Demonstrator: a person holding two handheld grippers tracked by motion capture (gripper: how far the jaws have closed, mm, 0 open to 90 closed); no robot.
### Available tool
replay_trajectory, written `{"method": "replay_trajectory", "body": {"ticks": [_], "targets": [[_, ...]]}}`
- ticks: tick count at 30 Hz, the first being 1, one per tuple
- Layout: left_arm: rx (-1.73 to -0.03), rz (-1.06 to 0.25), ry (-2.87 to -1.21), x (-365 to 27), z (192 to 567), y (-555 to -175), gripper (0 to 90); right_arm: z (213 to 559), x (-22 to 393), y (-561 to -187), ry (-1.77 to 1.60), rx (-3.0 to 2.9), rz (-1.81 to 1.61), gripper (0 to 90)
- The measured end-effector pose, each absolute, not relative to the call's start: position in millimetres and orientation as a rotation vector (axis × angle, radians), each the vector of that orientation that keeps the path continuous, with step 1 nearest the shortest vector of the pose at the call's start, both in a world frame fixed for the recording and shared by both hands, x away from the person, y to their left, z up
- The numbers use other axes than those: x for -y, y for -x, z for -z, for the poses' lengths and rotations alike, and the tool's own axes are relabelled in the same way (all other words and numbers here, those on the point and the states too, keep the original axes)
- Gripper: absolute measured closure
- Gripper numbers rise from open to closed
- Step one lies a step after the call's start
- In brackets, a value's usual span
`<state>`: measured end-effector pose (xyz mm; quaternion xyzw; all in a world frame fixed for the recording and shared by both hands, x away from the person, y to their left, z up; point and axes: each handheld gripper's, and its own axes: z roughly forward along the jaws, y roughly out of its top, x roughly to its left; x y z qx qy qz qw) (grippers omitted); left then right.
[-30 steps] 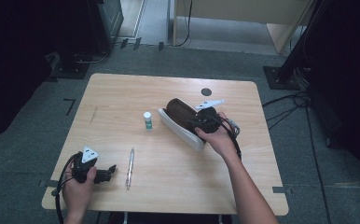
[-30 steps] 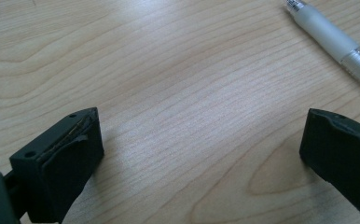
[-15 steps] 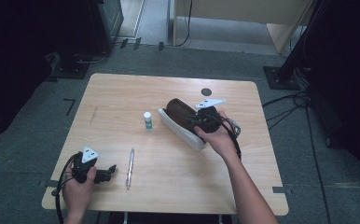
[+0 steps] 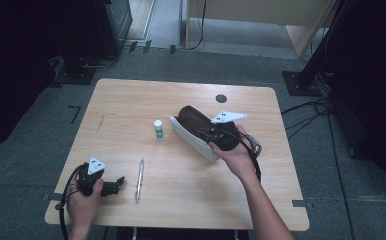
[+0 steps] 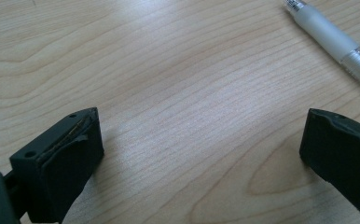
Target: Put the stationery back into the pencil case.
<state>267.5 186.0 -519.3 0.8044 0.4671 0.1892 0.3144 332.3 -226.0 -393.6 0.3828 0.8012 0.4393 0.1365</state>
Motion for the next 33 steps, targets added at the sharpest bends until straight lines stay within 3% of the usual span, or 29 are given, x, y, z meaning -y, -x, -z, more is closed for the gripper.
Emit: {"method": "replay_trajectory", "body": {"ticks": [15, 33], "targets": [[-1.228, -0.497, -2.122, -186.0, 519.2, -266.9, 0.0, 402.6, 186.4, -290.2, -1.045, -2.35, -1.35, 81.2], [-1.232, -0.499, -2.119, -185.5, 519.2, -266.7, 0.0, 416.3, 126.7, -323.6, -1.129, -2.211, -1.358, 66.0]]}}
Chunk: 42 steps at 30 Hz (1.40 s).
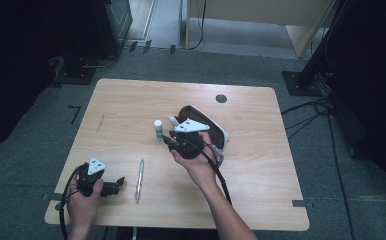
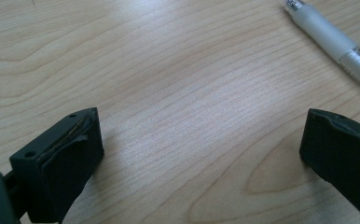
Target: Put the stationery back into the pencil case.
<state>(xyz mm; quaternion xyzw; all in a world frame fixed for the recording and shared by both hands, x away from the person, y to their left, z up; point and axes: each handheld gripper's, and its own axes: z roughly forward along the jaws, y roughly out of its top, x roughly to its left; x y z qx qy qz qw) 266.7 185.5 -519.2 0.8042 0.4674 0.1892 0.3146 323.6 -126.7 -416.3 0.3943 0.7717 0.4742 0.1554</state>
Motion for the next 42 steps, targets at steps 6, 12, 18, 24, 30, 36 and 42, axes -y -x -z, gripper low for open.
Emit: {"method": "replay_trajectory", "body": {"ticks": [6, 12, 18, 24, 30, 36, 42], "targets": [[-1.232, -0.499, -2.12, -185.5, 519.3, -266.7, 0.0, 424.8, 106.8, -338.0, -1.163, -2.181, -1.322, 62.4], [-1.232, -0.498, -2.12, -185.5, 519.2, -266.7, 0.0, 432.5, 91.8, -351.6, -1.211, -2.116, -1.284, 61.2], [-1.231, -0.496, -2.12, -185.4, 519.2, -266.7, 0.0, 438.9, 80.8, -360.4, -1.239, -2.072, -1.231, 57.2], [-1.231, -0.497, -2.121, -185.4, 519.2, -266.6, 0.0, 444.8, 73.5, -370.2, -1.262, -2.062, -1.197, 55.4], [-1.23, -0.496, -2.121, -185.4, 519.2, -266.6, 0.0, 449.2, 66.8, -377.1, -1.269, -2.061, -1.159, 54.3], [-1.228, -0.495, -2.122, -185.3, 519.2, -266.5, 0.0, 452.6, 63.1, -382.3, -1.283, -2.063, -1.134, 54.5], [-1.227, -0.494, -2.123, -185.3, 519.2, -266.5, 0.0, 457.8, 61.0, -386.6, -1.289, -2.081, -1.112, 63.7]]}}
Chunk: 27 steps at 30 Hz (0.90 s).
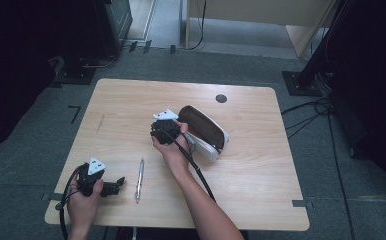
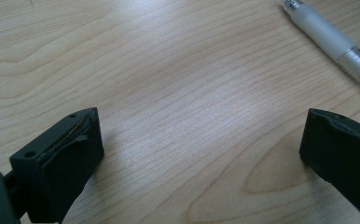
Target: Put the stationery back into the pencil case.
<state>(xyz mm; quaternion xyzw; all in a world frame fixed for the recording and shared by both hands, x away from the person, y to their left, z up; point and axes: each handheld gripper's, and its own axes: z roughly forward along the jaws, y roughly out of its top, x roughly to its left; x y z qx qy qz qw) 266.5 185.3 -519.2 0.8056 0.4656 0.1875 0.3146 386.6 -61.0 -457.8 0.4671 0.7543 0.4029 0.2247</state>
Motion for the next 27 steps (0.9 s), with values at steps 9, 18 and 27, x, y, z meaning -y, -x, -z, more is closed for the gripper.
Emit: {"method": "replay_trajectory", "body": {"ticks": [9, 18, 27], "targets": [[-1.226, -0.495, -2.125, -185.4, 519.1, -266.5, 0.0, 451.7, 65.6, -381.5, -1.238, -2.111, -1.142, 65.3], [-1.226, -0.494, -2.125, -185.4, 519.1, -266.5, 0.0, 430.4, 74.1, -370.7, -1.206, -2.099, -1.213, 65.4], [-1.227, -0.497, -2.122, -185.2, 519.3, -266.5, 0.0, 406.3, 84.2, -359.2, -1.166, -2.076, -1.261, 65.4]]}}
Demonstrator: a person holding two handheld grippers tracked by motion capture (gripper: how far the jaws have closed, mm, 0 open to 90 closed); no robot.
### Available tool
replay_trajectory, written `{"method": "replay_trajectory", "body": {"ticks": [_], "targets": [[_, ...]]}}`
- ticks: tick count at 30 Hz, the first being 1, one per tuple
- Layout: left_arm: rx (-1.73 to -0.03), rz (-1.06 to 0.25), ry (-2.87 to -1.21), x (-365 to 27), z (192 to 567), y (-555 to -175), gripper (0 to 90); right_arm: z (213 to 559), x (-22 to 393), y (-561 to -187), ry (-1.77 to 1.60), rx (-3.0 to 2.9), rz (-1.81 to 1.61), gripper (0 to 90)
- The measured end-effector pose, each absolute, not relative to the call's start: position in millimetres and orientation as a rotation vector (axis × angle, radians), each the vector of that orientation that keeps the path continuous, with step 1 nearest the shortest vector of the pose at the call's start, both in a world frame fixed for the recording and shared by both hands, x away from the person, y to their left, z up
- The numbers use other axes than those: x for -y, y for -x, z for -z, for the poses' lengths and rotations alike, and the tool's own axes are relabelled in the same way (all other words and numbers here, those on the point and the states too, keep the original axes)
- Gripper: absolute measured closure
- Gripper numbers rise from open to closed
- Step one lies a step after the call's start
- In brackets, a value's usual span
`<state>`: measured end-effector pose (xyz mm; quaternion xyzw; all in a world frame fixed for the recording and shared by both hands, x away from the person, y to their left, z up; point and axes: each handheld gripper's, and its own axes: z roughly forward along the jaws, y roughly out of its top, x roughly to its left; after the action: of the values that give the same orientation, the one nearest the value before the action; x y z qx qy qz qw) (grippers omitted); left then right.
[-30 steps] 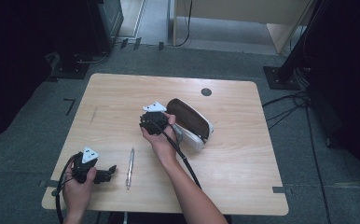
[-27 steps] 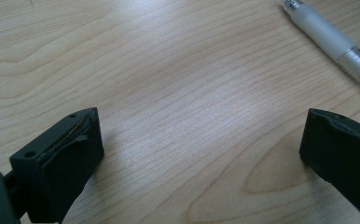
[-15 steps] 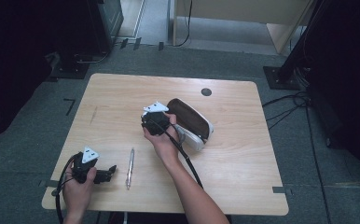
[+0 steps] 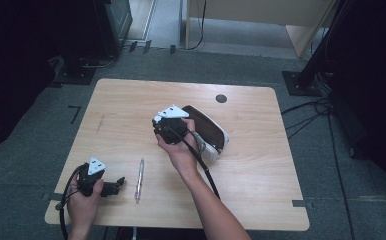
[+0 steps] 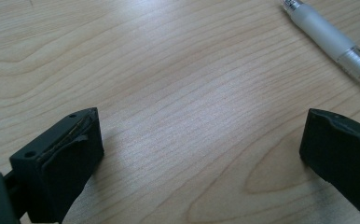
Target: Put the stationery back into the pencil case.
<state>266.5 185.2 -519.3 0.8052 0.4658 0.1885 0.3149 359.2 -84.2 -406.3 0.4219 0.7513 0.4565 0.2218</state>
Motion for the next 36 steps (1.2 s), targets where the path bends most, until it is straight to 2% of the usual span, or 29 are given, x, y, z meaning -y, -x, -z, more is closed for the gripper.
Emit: {"method": "replay_trajectory", "body": {"ticks": [18, 36], "targets": [[-1.227, -0.497, -2.121, -185.2, 519.4, -266.5, 0.0, 366.5, 119.1, -336.5, -1.112, -2.024, -1.32, 65.4], [-1.226, -0.496, -2.124, -185.3, 519.2, -266.5, 0.0, 350.3, 176.7, -331.0, -1.164, -1.911, -1.285, 65.4]]}}
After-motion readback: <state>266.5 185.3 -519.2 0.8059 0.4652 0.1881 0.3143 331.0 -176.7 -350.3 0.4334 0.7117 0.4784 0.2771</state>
